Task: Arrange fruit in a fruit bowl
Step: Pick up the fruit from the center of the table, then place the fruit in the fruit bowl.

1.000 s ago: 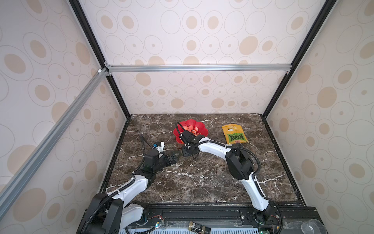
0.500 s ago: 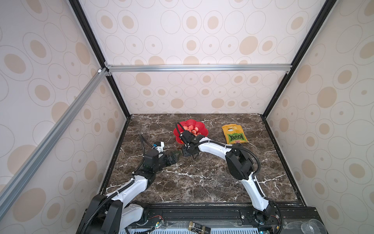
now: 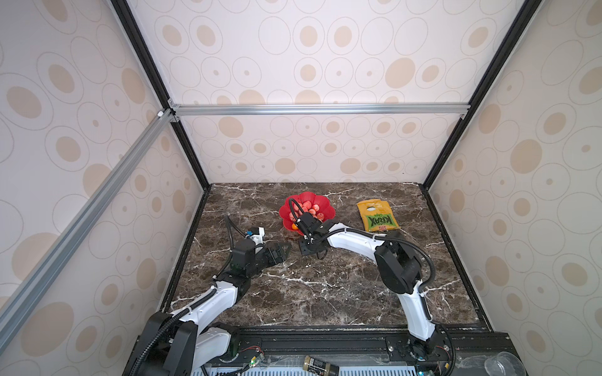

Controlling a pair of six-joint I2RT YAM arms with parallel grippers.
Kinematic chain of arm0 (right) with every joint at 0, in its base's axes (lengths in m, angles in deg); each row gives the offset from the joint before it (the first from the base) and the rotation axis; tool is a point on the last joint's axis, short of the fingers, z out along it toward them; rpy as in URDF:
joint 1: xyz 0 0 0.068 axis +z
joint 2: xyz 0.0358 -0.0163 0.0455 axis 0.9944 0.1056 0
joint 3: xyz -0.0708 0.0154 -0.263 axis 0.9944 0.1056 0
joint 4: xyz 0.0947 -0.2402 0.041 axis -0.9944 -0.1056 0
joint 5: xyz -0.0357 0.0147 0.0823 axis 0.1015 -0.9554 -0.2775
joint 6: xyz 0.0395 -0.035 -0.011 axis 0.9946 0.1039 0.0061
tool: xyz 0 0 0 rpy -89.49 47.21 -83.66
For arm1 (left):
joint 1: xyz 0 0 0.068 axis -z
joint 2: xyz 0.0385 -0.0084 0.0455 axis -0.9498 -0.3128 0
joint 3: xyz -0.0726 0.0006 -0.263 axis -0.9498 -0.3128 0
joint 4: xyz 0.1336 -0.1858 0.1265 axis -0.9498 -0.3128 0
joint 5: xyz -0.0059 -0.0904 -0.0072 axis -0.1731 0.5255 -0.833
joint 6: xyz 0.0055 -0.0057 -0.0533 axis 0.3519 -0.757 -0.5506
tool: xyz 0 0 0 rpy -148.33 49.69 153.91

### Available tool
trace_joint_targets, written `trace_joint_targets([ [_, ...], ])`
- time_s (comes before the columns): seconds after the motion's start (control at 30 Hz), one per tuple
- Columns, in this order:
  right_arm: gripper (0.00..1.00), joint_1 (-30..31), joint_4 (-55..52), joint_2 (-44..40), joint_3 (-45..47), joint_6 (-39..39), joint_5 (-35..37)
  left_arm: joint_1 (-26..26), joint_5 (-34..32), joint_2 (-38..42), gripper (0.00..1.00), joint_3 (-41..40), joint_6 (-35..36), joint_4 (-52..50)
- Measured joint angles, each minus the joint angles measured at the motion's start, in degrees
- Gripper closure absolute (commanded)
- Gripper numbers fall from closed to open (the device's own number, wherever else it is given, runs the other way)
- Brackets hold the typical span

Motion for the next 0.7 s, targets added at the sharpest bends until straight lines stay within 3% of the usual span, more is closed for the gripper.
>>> trace_joint_targets([
  [0.33,0.64,-1.2,1.7,-9.8,3.3,0.8,0.0,1.0,0.0,-6.3,0.02,6.8,0.1,0.5],
  [0.7,0.64,-6.4,0.4,-2.4,-7.3,0.8,-1.6,1.0,-1.4,-15.4,0.02,14.3,0.5,2.7],
])
